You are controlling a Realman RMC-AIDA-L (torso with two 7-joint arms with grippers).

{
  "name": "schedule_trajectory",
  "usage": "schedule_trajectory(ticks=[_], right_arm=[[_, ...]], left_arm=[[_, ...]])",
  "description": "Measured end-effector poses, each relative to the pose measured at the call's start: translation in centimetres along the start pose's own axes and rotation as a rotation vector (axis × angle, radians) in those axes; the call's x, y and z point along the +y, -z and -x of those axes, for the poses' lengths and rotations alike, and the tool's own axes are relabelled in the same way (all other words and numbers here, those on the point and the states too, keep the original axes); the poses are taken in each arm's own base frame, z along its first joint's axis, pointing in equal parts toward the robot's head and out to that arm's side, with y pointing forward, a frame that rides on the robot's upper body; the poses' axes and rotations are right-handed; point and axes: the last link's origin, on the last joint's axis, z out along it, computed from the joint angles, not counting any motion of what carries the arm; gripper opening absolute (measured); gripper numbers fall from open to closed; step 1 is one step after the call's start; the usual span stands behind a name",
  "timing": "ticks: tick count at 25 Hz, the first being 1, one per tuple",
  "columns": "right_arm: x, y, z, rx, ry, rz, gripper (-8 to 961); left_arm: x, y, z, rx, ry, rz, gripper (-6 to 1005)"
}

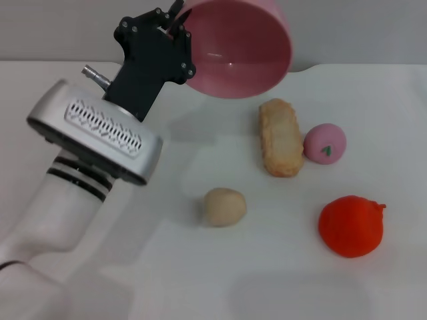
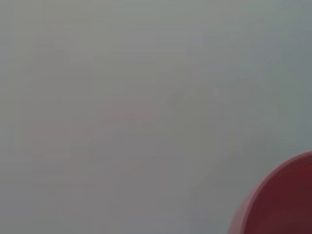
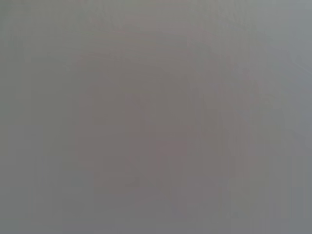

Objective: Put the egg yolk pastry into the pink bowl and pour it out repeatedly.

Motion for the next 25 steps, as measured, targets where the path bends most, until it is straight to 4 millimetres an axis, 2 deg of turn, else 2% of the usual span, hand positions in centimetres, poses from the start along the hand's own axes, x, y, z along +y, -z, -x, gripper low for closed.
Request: schedule_trajectory(ticks=[2, 3, 9, 13, 16, 18, 21, 24, 25], right_arm=[[0.2, 0.0, -0.2, 0.006, -0.002, 0.007, 687], [0.3, 0.0, -0.3, 0.009, -0.003, 0.011, 687], [1.3, -0.3, -0.2, 0.044, -0.081, 0.082, 686], [3.3, -1.5, 1.2, 0.135, -0.158, 0.253, 686], [5.6, -2.4, 2.9, 0.244, -0.155, 0.441, 686], [7.5, -3.2, 4.2, 0.378, -0.133, 0.596, 687], [10.3, -4.1, 4.6, 0.663, -0.106, 0.758, 687], [12.8, -5.4, 4.0, 0.972, -0.034, 0.855, 687], [13.2, -5.6, 3.5, 1.027, -0.021, 0.864, 687]], left_arm=[[0.0, 0.0, 0.0, 0.0, 0.0, 0.0, 42], [-0.6, -1.8, 1.0, -0.095, 0.075, 0.04, 42], [-2.9, -6.6, 2.5, -0.347, 0.21, 0.137, 42], [-5.8, -9.9, 3.7, -0.566, 0.334, 0.187, 42], [-7.3, -10.8, 4.2, -0.663, 0.395, 0.203, 42], [-8.4, -11.1, 4.3, -0.697, 0.429, 0.204, 41], [-9.2, -11.2, 4.2, -0.716, 0.456, 0.207, 41], [-10.1, -11.3, 4.1, -0.736, 0.489, 0.205, 41], [-10.4, -11.3, 4.2, -0.746, 0.502, 0.208, 41]])
